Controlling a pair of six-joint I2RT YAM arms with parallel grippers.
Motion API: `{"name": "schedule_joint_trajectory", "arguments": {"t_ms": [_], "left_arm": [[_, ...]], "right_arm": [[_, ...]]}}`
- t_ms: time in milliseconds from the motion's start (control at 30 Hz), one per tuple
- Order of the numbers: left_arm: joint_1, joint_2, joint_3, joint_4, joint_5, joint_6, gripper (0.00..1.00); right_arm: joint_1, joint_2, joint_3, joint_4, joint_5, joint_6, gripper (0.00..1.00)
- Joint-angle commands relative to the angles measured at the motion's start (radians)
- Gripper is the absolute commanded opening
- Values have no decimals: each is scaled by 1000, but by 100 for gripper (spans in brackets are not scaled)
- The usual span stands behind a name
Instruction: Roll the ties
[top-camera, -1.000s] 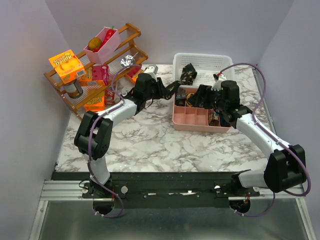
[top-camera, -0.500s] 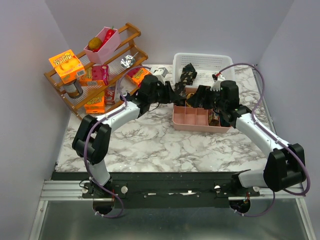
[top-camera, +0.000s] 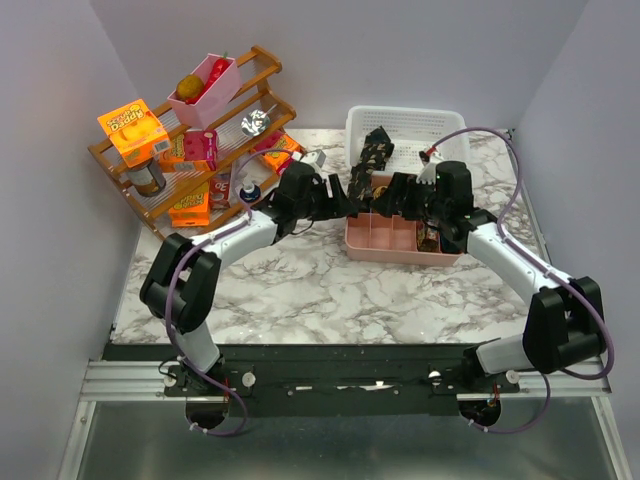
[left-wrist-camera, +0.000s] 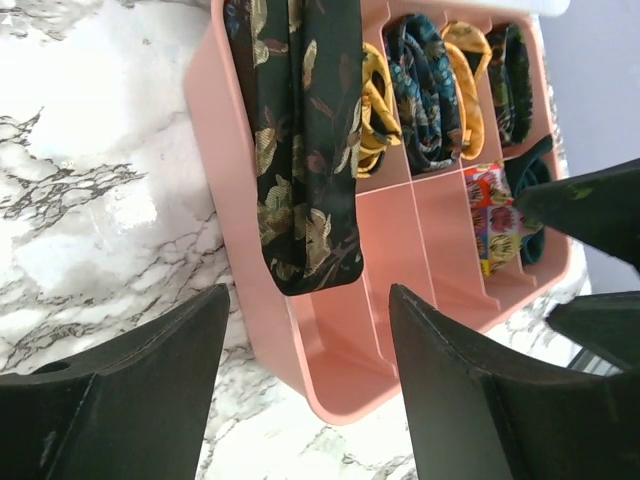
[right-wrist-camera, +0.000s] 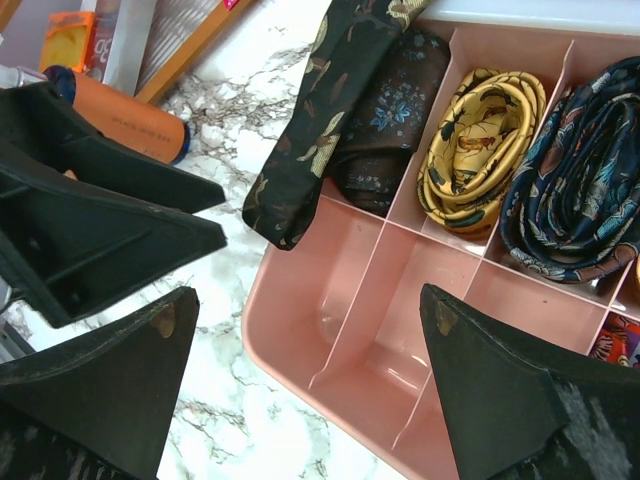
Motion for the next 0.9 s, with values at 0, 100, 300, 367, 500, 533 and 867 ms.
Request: {"name": "schedule_joint_trajectory", "arguments": {"t_ms": [0,100,300,367,500,533,867], "left_arm": [[18,-50,-1,-21,-24,-104,77],[33,-34,-46,38,47,-236,77],[36,2,-189,322,105,-446,71],[36,24,-191,359,107,-471,68],[36,50,-179,399,108,-480,67],[36,56,-176,419,108,-482,67],[36,108,-163,450,76,-471,50]], "right_arm": [[5,28,42,1,-27,1,100],[6,38,45,5,-35,3,100],[6,42,44,9,-35,-2,100],[6,44,44,9,-36,-3,100],[5,47,41,11,-38,-3,100],[5,45,41,11,-38,-2,100],[6,53,42,11,-35,-2,100]]}}
